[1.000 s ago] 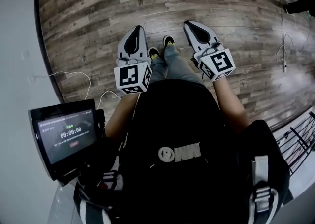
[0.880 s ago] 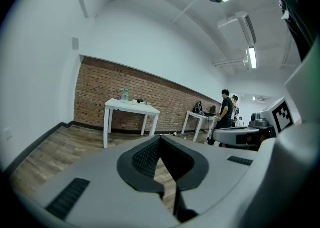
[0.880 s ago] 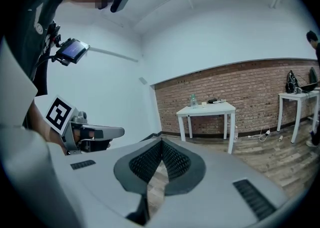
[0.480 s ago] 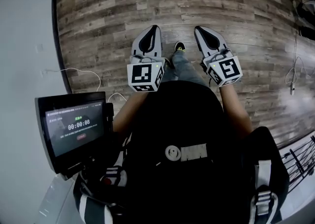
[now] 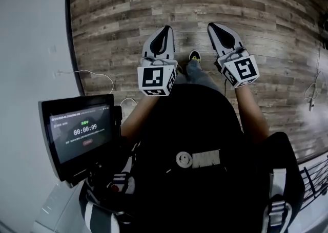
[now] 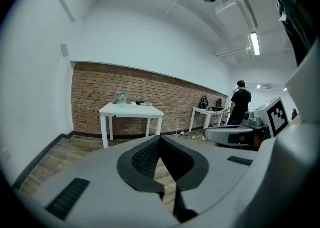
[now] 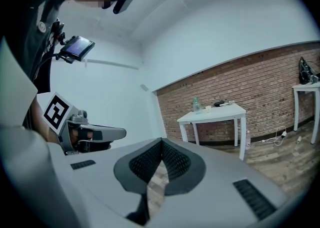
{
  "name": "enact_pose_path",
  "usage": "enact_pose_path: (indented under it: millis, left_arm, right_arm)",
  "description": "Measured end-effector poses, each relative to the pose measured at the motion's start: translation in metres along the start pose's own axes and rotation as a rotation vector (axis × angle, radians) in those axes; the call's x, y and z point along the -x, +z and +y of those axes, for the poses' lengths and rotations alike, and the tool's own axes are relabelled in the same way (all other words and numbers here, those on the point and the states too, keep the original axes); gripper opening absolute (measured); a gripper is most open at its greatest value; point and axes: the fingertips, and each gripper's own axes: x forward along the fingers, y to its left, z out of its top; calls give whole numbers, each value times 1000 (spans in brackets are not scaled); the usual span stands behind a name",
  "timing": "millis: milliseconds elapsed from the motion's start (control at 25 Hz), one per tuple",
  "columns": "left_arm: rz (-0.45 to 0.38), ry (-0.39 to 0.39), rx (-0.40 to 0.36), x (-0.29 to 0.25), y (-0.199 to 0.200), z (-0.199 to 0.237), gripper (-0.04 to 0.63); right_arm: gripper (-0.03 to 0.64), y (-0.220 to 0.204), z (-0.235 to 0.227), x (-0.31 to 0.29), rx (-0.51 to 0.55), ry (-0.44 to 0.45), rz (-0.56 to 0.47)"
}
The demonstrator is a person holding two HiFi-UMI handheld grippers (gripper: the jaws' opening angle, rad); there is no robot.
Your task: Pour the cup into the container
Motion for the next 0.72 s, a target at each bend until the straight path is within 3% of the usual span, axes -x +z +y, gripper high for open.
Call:
enact_pose_path:
  millis: [320, 720]
  left_arm:
    - [5, 30, -1, -18, 6, 30, -3]
    - [6, -28, 40, -60, 17, 103, -3]
  right_arm:
    - [5, 5, -13, -27, -10, -12, 0]
    - [5, 14, -13, -103, 16, -69, 60]
